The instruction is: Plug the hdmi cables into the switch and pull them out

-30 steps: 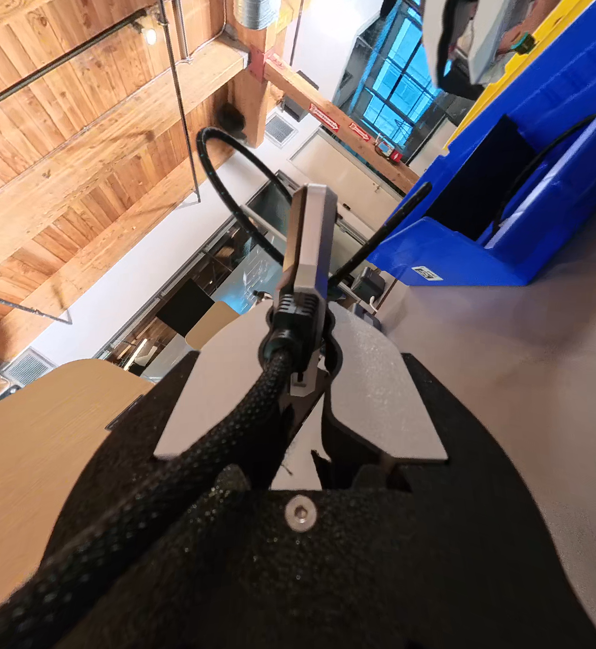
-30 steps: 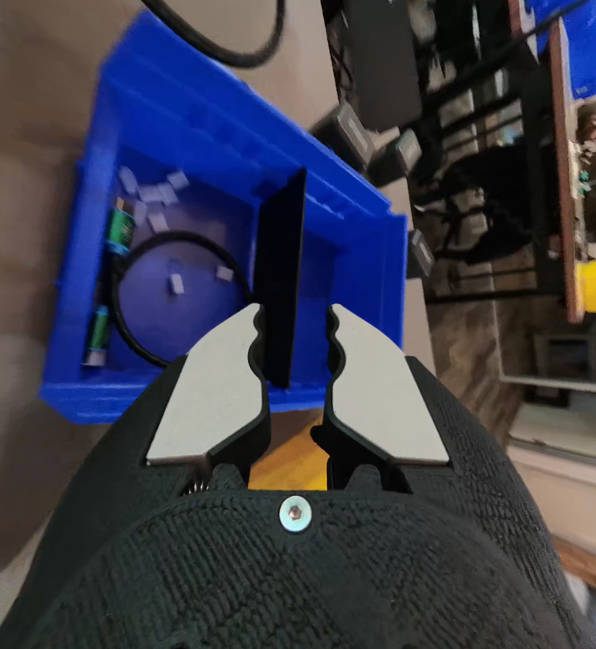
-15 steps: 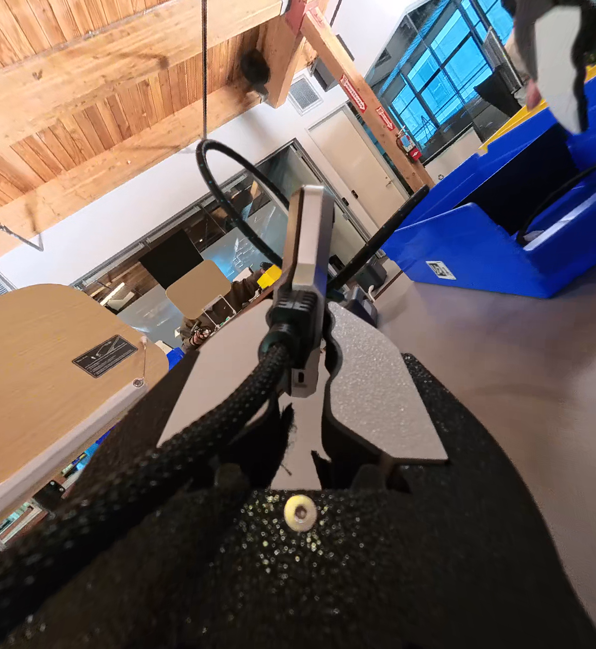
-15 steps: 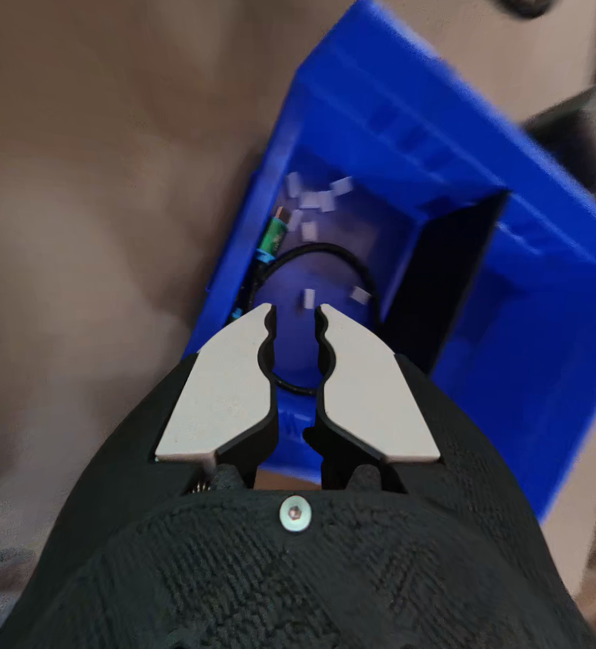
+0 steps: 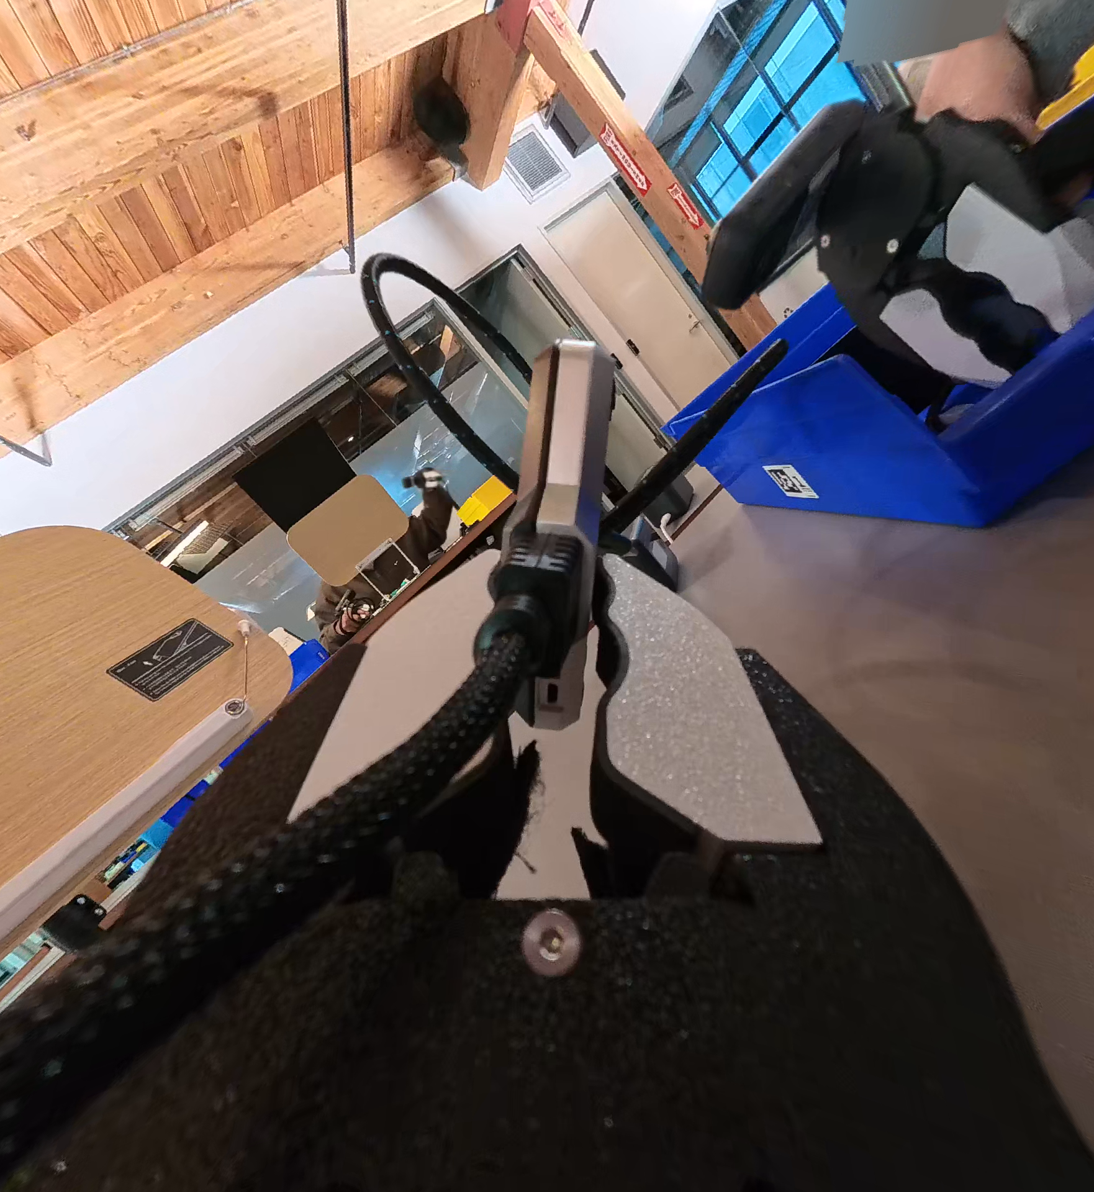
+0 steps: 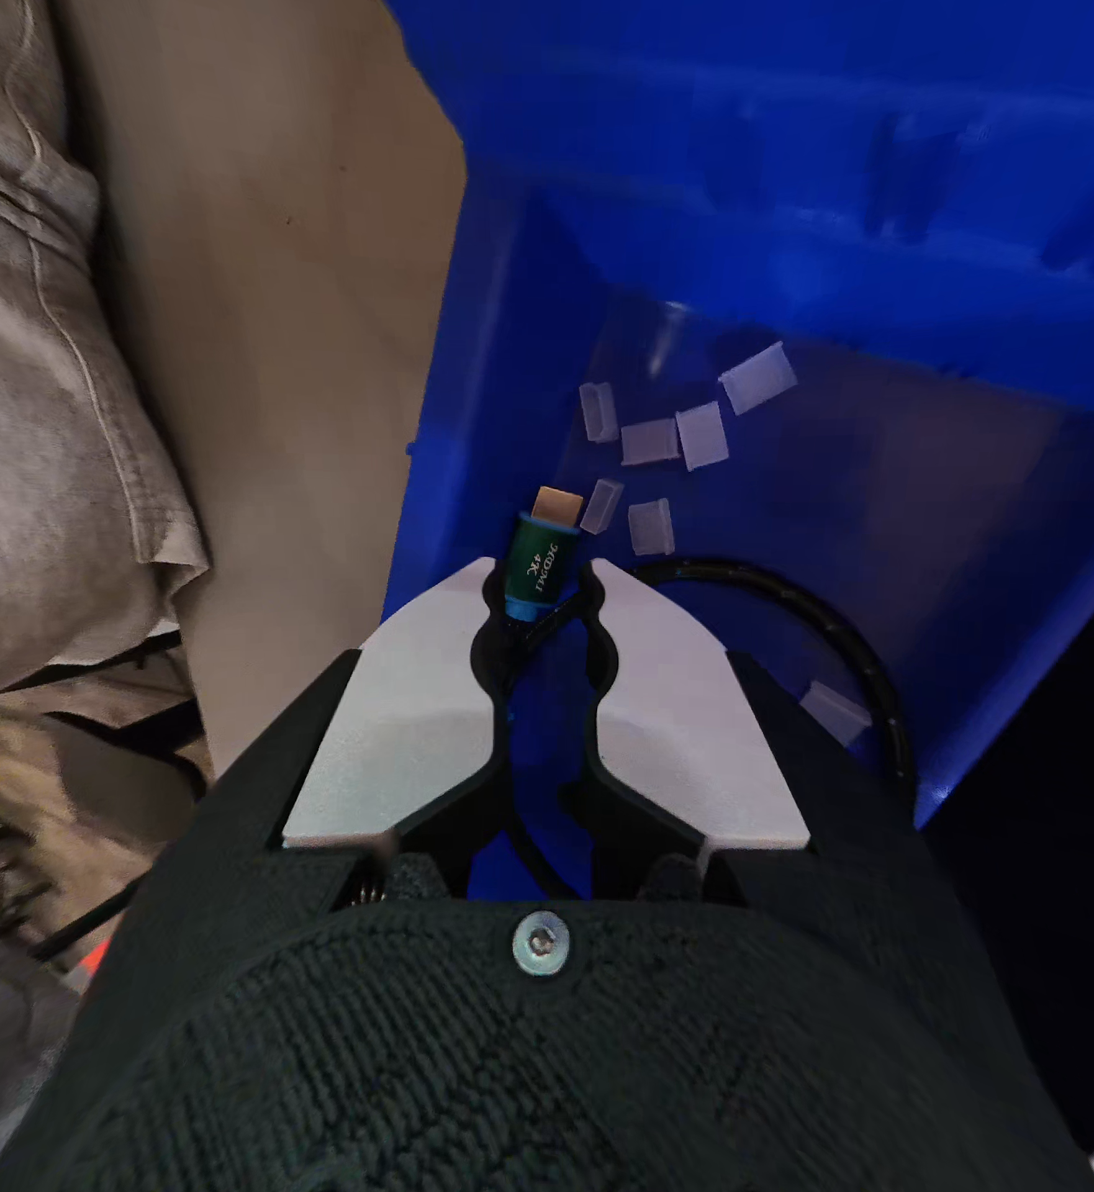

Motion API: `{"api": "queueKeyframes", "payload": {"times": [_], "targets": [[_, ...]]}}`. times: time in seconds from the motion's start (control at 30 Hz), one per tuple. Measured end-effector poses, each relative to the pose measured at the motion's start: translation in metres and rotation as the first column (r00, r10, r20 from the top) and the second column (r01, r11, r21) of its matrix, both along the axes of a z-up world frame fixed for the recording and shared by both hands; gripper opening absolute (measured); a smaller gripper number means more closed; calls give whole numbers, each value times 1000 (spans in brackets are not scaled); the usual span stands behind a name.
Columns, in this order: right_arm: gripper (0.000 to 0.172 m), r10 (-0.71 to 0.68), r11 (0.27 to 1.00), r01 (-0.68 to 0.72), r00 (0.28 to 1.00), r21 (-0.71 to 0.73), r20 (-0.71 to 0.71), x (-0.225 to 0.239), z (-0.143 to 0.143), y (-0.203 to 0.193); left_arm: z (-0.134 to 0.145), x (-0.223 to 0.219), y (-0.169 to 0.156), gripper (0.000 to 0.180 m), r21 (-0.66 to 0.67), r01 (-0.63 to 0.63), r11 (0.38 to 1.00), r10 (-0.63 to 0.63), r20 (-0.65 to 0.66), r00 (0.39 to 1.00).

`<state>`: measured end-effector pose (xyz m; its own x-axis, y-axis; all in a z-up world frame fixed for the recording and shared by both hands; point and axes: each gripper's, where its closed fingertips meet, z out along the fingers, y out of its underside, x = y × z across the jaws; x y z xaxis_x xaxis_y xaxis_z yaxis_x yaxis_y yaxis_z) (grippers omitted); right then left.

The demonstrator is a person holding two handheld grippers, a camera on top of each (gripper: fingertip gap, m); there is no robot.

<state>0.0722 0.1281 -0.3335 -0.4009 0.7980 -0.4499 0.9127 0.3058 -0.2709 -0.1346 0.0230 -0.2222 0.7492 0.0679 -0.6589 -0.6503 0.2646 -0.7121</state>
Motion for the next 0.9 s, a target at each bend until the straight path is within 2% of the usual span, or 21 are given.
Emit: {"api": "queueKeyframes", "payload": {"times": [0.1, 0.2, 0.47, 0.6, 0.67, 0.8, 0.9], "targets": [[22, -5, 1000, 6, 999, -24, 47, 2, -4, 0, -1, -1, 0, 23, -5, 0, 1000, 0, 1, 1000], [20, 14, 1000, -16, 998, 20, 63, 2, -8, 0, -2, -1, 1, 23, -9, -1, 1000, 1, 2, 1000], [29, 79, 951, -79, 997, 298, 12, 2, -10, 13, -3, -1, 1, 23, -13, -1, 1000, 1, -1, 1000], [20, 96, 857, -80, 995, 510, -4, 3, -10, 35, -3, -1, 1, 23, -15, 2, 1000, -2, -1, 1000], [19, 52, 865, -38, 999, 500, -14, 4, -10, 37, -4, 0, 2, 23, -16, 5, 1000, -5, -1, 1000], [27, -134, 924, 121, 991, 362, 10, 4, -9, 33, -5, 1, 2, 23, -21, 11, 1000, -11, -4, 1000], [28, -118, 912, 102, 993, 398, 14, 4, -15, 36, -5, 2, 2, 23, -21, 16, 1000, -16, -6, 1000]]}}
